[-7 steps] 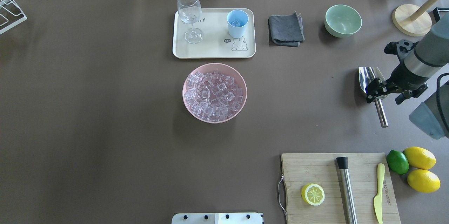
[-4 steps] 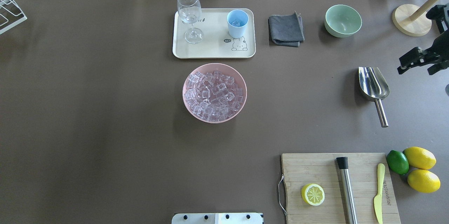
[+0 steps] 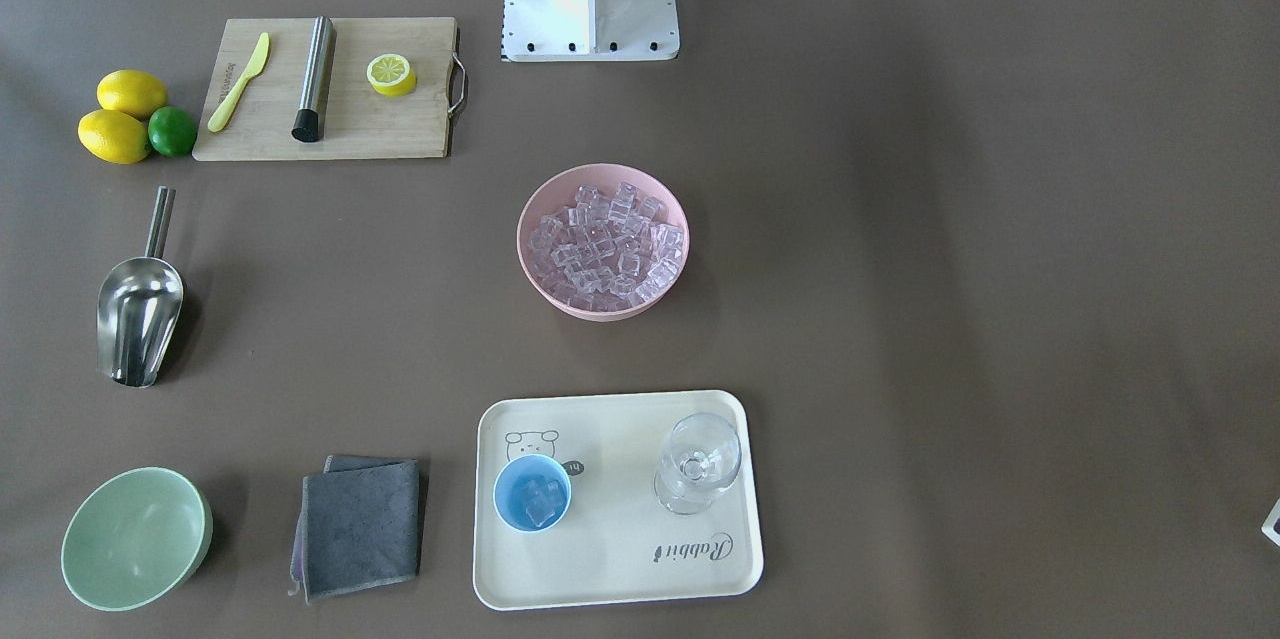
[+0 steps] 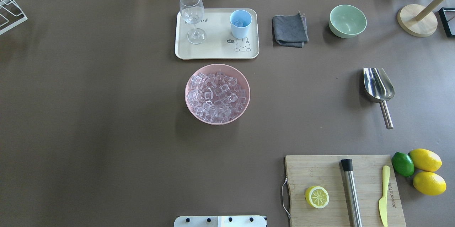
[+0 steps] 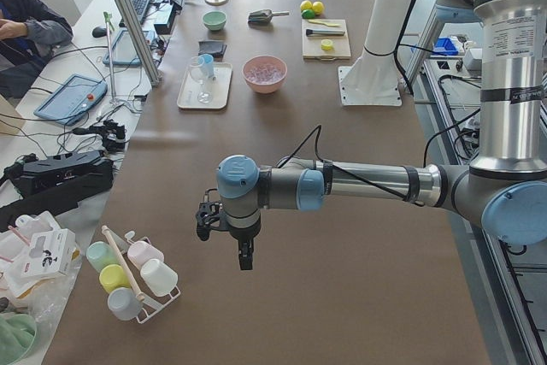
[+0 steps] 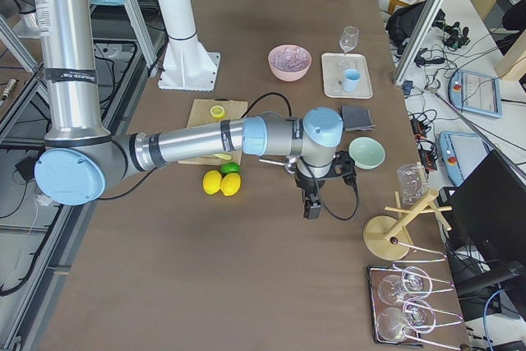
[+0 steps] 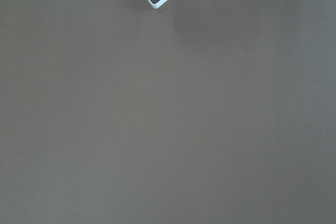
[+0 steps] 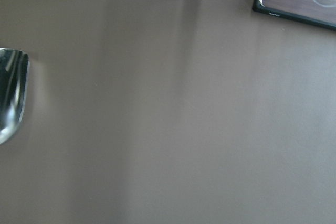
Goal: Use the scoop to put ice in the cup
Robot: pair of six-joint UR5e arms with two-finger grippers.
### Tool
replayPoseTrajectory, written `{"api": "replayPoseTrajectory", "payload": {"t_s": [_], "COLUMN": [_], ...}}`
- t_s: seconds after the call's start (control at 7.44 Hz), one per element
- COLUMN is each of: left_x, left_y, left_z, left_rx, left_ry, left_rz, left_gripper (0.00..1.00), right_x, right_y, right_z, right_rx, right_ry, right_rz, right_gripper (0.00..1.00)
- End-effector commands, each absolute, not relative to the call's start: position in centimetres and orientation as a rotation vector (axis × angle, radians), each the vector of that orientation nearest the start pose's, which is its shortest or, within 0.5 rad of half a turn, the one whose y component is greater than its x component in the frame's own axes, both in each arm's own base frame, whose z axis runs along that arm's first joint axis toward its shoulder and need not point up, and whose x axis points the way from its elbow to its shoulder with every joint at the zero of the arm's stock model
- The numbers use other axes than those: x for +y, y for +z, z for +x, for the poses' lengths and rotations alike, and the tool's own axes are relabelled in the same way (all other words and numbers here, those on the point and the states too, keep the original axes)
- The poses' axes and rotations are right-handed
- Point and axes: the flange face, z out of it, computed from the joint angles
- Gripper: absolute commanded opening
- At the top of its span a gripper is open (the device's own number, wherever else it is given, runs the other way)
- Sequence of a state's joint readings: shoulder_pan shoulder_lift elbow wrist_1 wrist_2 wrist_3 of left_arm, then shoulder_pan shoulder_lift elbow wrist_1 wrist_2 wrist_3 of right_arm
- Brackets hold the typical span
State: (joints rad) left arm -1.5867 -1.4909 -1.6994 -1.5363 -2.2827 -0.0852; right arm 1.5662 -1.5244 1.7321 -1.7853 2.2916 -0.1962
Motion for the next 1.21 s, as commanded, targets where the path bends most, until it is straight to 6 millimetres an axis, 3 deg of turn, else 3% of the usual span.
{"api": "replayPoseTrajectory", "payload": {"t_s": [0.0,0.13,0.4,1.08], "left_x": [-45.5,-45.5,-45.5,-45.5], "left_y": [64.2,64.1,64.7,65.3], "left_z": [-7.4,-7.4,-7.4,-7.3], "left_rx": [0.739,0.744,0.744,0.745], "left_ry": [-0.093,-0.093,-0.097,-0.102], "left_rz": [-0.016,-0.015,-0.027,-0.037], "left_gripper": [0.98,0.98,0.98,0.98], "right_x": [-46.5,-45.1,-44.1,-44.1], "right_y": [66.5,67.8,68.7,68.9], "right_z": [11.2,11.5,11.5,11.4], "right_rx": [-0.739,-0.745,-0.757,-0.751], "right_ry": [-0.126,-0.105,-0.091,-0.089], "right_rz": [-0.027,-0.052,-0.069,-0.072], "right_gripper": [1.0,1.0,1.0,1.0]}}
